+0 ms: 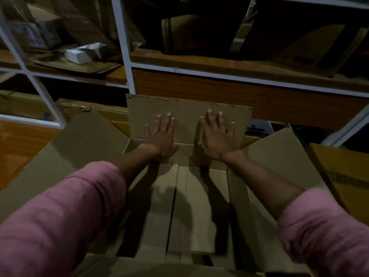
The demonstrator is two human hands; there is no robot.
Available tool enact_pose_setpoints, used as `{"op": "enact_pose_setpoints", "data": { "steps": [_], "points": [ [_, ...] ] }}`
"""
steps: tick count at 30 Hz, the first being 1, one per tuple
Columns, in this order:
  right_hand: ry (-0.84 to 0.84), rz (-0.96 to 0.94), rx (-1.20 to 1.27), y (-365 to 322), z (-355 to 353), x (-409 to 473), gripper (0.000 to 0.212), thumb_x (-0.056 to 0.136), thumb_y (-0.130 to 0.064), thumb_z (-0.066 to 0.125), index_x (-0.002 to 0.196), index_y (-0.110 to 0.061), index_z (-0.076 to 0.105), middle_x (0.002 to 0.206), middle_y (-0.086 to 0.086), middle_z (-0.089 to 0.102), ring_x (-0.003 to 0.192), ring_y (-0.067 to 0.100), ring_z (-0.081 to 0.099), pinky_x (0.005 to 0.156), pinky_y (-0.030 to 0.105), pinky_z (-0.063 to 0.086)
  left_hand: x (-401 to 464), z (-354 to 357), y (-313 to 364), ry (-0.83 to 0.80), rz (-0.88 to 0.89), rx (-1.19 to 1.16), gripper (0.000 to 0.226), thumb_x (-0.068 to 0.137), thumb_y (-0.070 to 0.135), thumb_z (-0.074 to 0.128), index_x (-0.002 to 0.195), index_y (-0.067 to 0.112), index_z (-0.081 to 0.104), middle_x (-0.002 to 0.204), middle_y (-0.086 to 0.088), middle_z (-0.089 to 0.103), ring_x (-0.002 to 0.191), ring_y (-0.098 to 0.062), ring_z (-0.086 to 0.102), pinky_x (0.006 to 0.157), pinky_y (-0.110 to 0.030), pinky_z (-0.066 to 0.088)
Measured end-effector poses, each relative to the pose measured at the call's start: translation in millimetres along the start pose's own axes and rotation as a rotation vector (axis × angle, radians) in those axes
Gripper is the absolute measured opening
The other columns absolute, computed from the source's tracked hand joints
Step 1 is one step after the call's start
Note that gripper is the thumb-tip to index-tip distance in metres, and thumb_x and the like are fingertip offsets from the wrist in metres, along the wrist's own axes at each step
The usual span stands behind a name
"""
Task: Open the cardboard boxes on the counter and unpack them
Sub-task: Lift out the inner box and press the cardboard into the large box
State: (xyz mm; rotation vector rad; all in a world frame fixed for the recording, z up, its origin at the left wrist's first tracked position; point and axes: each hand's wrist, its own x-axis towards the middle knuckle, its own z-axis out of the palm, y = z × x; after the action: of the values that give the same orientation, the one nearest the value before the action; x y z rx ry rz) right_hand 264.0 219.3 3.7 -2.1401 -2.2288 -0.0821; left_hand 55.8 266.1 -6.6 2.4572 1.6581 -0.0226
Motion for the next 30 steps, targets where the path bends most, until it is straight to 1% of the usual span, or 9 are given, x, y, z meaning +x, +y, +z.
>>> {"op": "enact_pose_setpoints", "data": {
  "steps": [4, 9, 12, 14, 16, 19, 22, 26, 30],
  "points": [
    [-0.020, 0.005, -0.021, 11.0, 10.7, 22.5, 0.089, 0.096, -0.054, 0.054, 0.162, -0.026, 0.001, 0.167, 0.000, -0.024, 0.153, 0.040, -0.019, 0.117, 0.073, -0.001, 19.9, 11.9, -13.8, -0.016, 0.022, 0.010, 0.106, 0.094, 0.059, 0.053, 0.156, 0.024, -0.025, 0.160, 0.005, -0.039, 0.151, -0.029, -0.026, 0.119, -0.069, 0.001],
    [-0.020, 0.013, 0.016, 12.8, 10.6, 33.3, 0.087, 0.094, -0.050, 0.059, 0.160, -0.022, 0.010, 0.169, 0.002, -0.012, 0.153, 0.043, -0.010, 0.117, 0.073, 0.007, 29.4, 14.5, -17.5, -0.037, 0.027, 0.029, 0.108, 0.093, 0.057, 0.057, 0.157, 0.025, -0.023, 0.163, 0.005, -0.034, 0.152, -0.029, -0.023, 0.119, -0.069, 0.005],
    [0.013, -0.002, 0.001, 10.0, 17.6, 28.9, 0.081, 0.091, -0.047, 0.064, 0.154, -0.022, 0.020, 0.169, 0.006, -0.009, 0.152, 0.046, -0.008, 0.116, 0.074, 0.009, 24.4, 21.3, -14.1, -0.010, 0.033, 0.080, 0.105, 0.093, 0.056, 0.057, 0.158, 0.022, -0.018, 0.162, 0.000, -0.035, 0.152, -0.034, -0.024, 0.119, -0.069, 0.005],
    [0.069, -0.018, -0.024, 8.0, 21.7, 22.8, 0.075, 0.089, -0.046, 0.066, 0.150, -0.022, 0.029, 0.168, 0.010, -0.001, 0.153, 0.046, -0.003, 0.115, 0.074, 0.013, 17.0, 25.9, -10.7, 0.050, 0.057, 0.164, 0.097, 0.096, 0.055, 0.051, 0.159, 0.019, -0.012, 0.164, -0.006, -0.032, 0.152, -0.038, -0.020, 0.120, -0.067, 0.005],
    [0.137, -0.035, -0.051, 5.3, 22.2, 14.4, 0.068, 0.088, -0.044, 0.066, 0.145, -0.020, 0.037, 0.165, 0.014, 0.010, 0.152, 0.045, 0.004, 0.114, 0.073, 0.017, 9.9, 27.9, -8.3, 0.141, 0.101, 0.272, 0.089, 0.096, 0.055, 0.048, 0.160, 0.018, -0.003, 0.167, -0.011, -0.019, 0.153, -0.042, -0.006, 0.120, -0.065, 0.013],
    [0.219, -0.069, -0.074, -0.9, 18.7, 0.7, 0.059, 0.090, -0.039, 0.061, 0.142, -0.018, 0.043, 0.160, 0.018, 0.024, 0.150, 0.043, 0.017, 0.113, 0.069, 0.023, 3.9, 23.5, -6.4, 0.257, 0.190, 0.381, 0.081, 0.093, 0.058, 0.049, 0.155, 0.018, 0.015, 0.164, -0.016, 0.012, 0.146, -0.041, 0.022, 0.113, -0.059, 0.031],
    [0.241, -0.094, -0.068, -3.8, 12.9, -7.9, 0.055, 0.092, -0.038, 0.055, 0.141, -0.017, 0.046, 0.154, 0.018, 0.035, 0.144, 0.041, 0.029, 0.110, 0.064, 0.030, 0.7, 12.2, -0.9, 0.257, 0.239, 0.409, 0.072, 0.094, 0.057, 0.046, 0.151, 0.019, 0.023, 0.159, -0.014, 0.022, 0.139, -0.038, 0.032, 0.107, -0.056, 0.037],
    [0.216, -0.125, -0.090, -3.5, 1.6, -13.4, 0.052, 0.093, -0.040, 0.054, 0.139, -0.017, 0.049, 0.148, 0.015, 0.044, 0.139, 0.037, 0.036, 0.108, 0.057, 0.033, -9.4, -3.1, 13.1, 0.181, 0.237, 0.432, 0.067, 0.097, 0.055, 0.042, 0.152, 0.021, 0.023, 0.160, -0.010, 0.020, 0.142, -0.035, 0.027, 0.111, -0.056, 0.033],
    [0.179, -0.188, -0.080, -3.8, -19.0, -19.4, 0.055, 0.097, -0.042, 0.050, 0.147, -0.020, 0.040, 0.155, 0.013, 0.036, 0.144, 0.035, 0.028, 0.114, 0.056, 0.025, -28.8, -22.6, 25.4, 0.164, 0.253, 0.447, 0.067, 0.099, 0.053, 0.040, 0.154, 0.020, 0.019, 0.163, -0.010, 0.011, 0.149, -0.036, 0.015, 0.116, -0.060, 0.024]
  ]
}}
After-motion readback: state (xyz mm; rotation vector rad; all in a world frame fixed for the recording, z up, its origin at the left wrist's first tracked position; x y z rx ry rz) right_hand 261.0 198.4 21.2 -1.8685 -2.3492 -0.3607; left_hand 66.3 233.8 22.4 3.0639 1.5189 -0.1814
